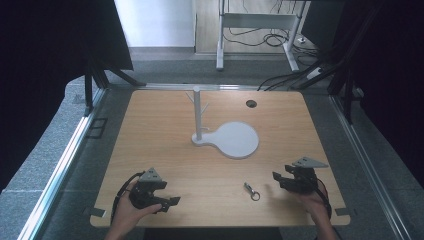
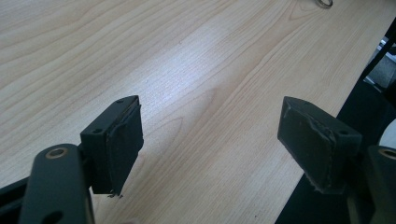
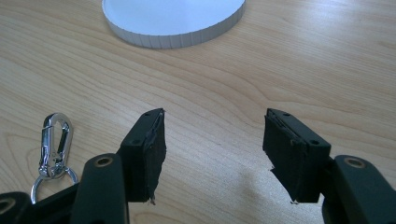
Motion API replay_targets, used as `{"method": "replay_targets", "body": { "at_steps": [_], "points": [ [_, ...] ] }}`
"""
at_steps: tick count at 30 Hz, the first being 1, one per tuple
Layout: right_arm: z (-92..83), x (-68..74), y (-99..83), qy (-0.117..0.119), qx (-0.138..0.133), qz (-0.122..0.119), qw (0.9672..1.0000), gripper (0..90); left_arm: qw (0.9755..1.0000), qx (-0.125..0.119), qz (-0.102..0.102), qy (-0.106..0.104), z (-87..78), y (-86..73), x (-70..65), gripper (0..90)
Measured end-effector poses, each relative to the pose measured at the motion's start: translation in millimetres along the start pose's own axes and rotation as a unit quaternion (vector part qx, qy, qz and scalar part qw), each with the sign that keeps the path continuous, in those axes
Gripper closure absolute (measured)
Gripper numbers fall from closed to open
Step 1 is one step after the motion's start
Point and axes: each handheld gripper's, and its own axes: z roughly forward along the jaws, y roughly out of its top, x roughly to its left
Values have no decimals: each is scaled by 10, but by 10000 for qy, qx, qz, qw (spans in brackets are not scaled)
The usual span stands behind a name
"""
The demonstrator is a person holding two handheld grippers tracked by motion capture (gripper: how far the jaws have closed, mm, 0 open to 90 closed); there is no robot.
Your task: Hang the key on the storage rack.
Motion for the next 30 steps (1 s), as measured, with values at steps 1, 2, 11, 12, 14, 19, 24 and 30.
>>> {"method": "replay_targets", "body": {
  "at_steps": [1,2,11,12,14,19,24,30],
  "points": [
    [-3,-1,1,3,-12,0,10000,398,10000,0,7,-10,-1,0,4,228],
    [-7,-4,5,14,-19,11,10000,398,10000,5,8,-6,-2,0,8,227],
    [-59,-30,22,101,-101,95,9999,414,10000,-39,-76,51,-7,-2,29,225],
    [-57,-21,24,145,-85,39,9999,417,9999,-45,-102,38,-1,2,35,224],
    [-57,-14,32,183,-65,18,9998,420,9999,-30,-114,31,10,0,44,225],
    [-83,2,67,238,-49,-14,9997,434,9998,-1,-152,105,22,-11,53,233],
    [-139,21,137,287,100,-106,9995,460,9997,-192,-115,136,-78,29,6,237],
    [-99,83,260,353,568,-375,9971,486,9997,-192,-115,84,-70,27,-5,237]
  ]
}}
